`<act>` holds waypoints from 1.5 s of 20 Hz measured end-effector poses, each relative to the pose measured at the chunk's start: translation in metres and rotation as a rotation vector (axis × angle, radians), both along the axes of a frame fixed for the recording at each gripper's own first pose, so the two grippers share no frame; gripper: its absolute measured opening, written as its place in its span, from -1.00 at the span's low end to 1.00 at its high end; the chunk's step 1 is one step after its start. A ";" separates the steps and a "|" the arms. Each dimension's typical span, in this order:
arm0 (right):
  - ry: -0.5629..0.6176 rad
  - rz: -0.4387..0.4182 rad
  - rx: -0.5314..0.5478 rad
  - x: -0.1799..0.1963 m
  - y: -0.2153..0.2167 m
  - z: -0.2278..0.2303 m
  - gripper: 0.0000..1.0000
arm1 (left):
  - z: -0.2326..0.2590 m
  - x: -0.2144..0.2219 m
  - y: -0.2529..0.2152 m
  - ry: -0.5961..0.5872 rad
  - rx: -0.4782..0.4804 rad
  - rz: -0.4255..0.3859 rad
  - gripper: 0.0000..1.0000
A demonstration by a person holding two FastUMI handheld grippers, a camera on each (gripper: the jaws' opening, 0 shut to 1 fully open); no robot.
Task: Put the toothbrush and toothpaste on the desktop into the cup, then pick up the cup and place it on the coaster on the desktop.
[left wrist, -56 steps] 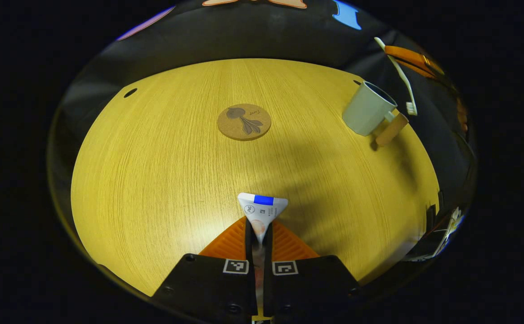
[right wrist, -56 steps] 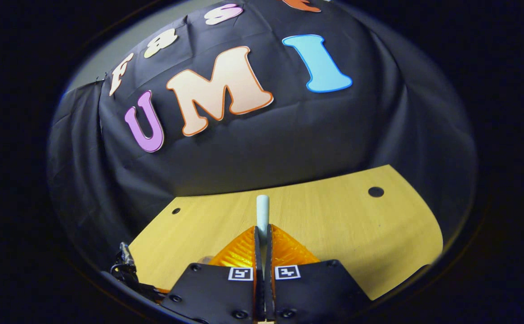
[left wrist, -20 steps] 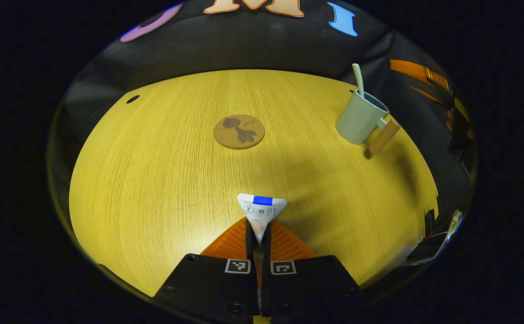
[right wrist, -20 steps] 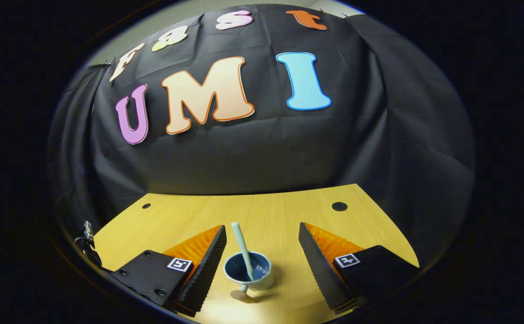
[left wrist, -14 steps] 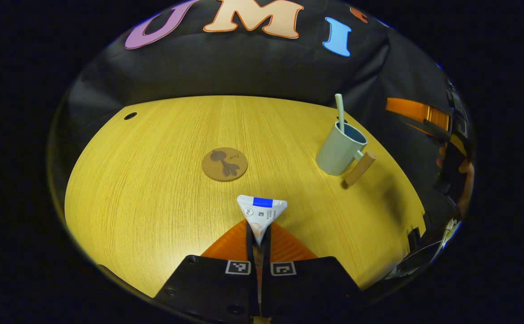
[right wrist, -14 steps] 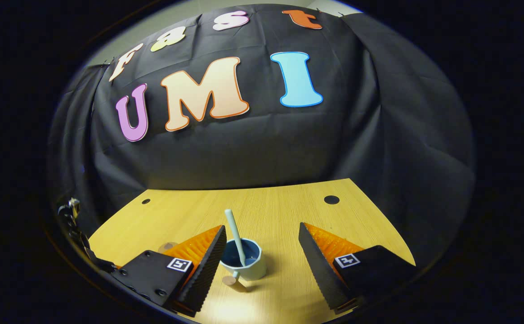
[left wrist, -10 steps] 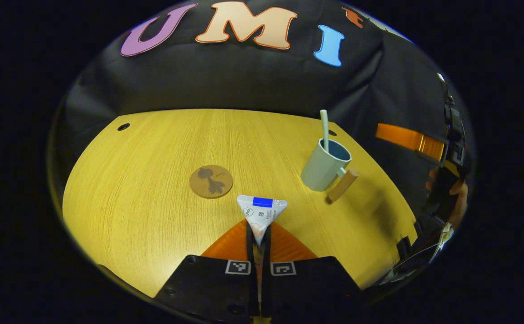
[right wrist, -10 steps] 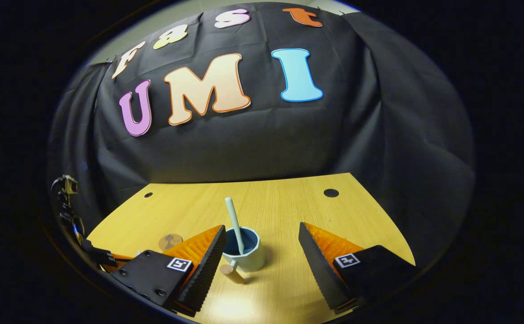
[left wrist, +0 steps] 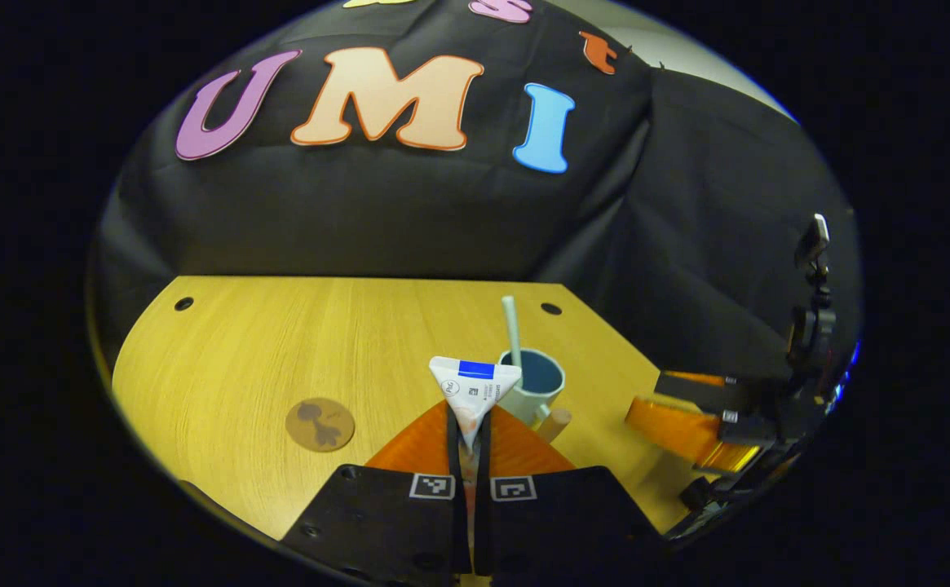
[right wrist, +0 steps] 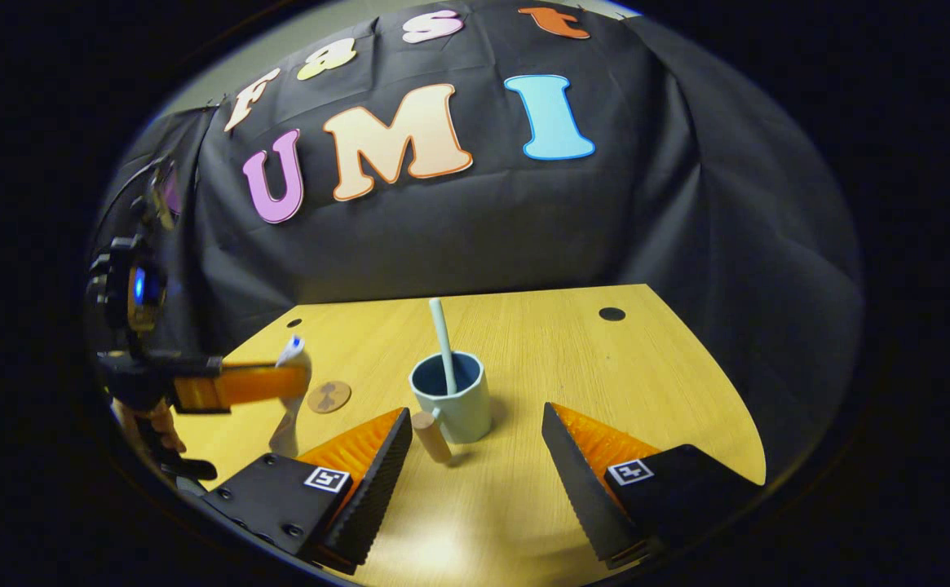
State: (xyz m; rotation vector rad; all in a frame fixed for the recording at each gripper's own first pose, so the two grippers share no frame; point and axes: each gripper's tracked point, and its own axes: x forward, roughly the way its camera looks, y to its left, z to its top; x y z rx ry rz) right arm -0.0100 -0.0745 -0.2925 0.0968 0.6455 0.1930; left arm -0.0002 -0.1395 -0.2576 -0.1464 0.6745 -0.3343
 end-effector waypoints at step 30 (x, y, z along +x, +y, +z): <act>0.133 -0.099 0.004 -0.064 -0.062 -0.035 0.97 | 0.000 0.117 -0.103 -0.246 -0.164 0.015 -0.73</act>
